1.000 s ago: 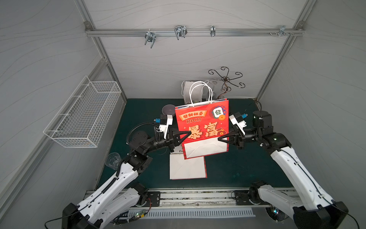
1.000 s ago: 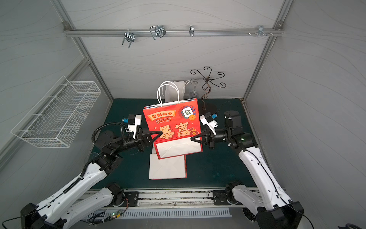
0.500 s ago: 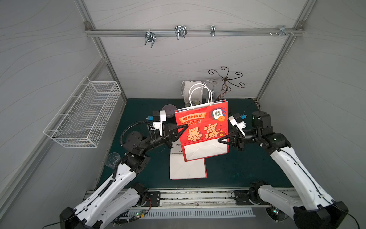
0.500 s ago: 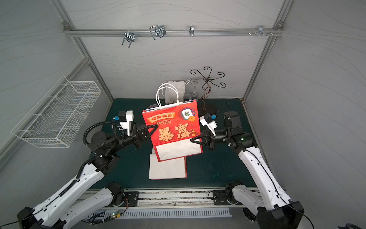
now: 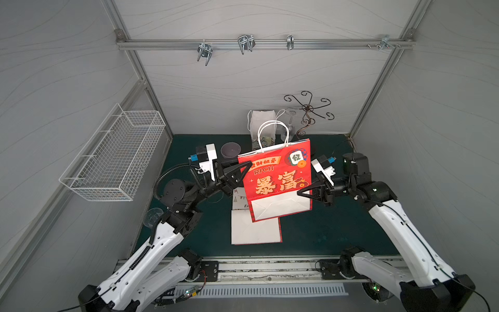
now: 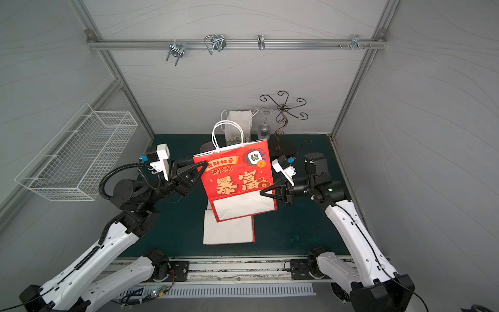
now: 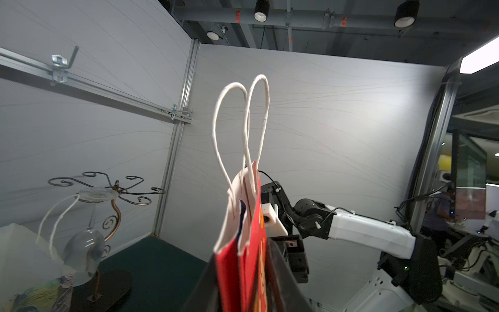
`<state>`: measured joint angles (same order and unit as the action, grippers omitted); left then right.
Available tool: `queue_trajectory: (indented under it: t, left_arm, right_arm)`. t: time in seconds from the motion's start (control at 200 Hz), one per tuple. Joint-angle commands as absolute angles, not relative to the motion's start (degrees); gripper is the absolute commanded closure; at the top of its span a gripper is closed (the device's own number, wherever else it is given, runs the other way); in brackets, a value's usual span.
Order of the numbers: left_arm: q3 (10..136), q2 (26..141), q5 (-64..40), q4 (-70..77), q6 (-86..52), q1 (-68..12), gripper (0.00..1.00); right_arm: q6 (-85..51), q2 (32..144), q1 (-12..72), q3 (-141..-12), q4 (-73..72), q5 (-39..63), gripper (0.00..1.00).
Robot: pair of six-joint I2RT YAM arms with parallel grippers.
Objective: Put away the paper bag
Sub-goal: Press the paper bag, then place the paper bag at the center of the board.
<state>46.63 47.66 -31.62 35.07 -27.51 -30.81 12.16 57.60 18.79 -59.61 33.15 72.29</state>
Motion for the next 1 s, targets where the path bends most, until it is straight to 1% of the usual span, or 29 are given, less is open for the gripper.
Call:
queue_trajectory:
  t: [0.0,0.07,0.21,0.23,0.275,0.325,0.375,0.39,0.4,0.52,0.655,0.725,0.845,0.996]
  left_arm:
    - [49.5,47.4,-30.5,39.9,-27.5,-30.6,0.89]
    - [49.6,47.8,-31.3,40.9,-28.1,-30.6,1.0]
    - [49.3,47.4,-30.2,40.3,-28.1,-30.6,0.99]
    - [49.2,47.2,-29.5,39.5,-27.8,-30.7,0.9]
    - [49.2,46.6,-27.2,37.1,-27.2,-30.6,0.61]
    - [49.2,45.7,-23.2,32.9,-26.1,-30.6,0.44]
    - [49.0,44.2,-17.5,27.5,-24.8,-30.6,0.1]
    - [48.9,43.7,-15.8,25.9,-24.3,-30.6,0.04]
    - [48.7,43.3,-14.4,25.1,-24.0,-30.6,0.01]
    - [45.8,37.2,0.6,14.9,-21.8,-30.6,0.0]
    - [45.1,31.1,21.9,-1.5,-24.0,-30.5,0.0]
    - [44.4,28.3,29.9,-7.8,-25.3,-30.6,0.0]
    - [43.3,24.7,37.0,-15.0,-27.7,-30.6,0.0]
    - [43.7,23.9,38.0,-18.9,-28.0,-30.5,0.0]
  right_arm:
    - [13.3,57.0,19.2,-59.9,34.8,73.2,1.0]
    - [13.4,57.1,19.4,-60.0,34.9,73.2,1.0]
    - [12.8,57.1,19.6,-60.3,34.8,73.0,1.0]
    - [12.3,57.1,19.6,-60.2,34.6,72.7,1.0]
    - [10.5,57.0,19.8,-60.1,34.0,71.2,1.0]
    - [6.4,57.2,20.4,-59.8,32.5,68.9,1.0]
    - [3.2,57.5,21.6,-59.6,31.7,66.0,1.0]
    - [2.3,57.5,22.1,-59.4,31.6,65.1,1.0]
    - [1.8,57.6,22.6,-59.4,31.5,64.6,1.0]
    - [-5.1,57.0,29.2,-56.4,28.0,55.0,1.0]
    - [-15.5,56.1,35.8,-51.2,19.8,45.9,1.0]
    - [-20.2,57.2,38.9,-49.1,16.1,41.9,1.0]
    - [-25.0,61.2,44.5,-46.8,10.8,37.0,1.0]
    - [-30.1,68.4,49.9,-45.5,2.4,34.8,1.0]
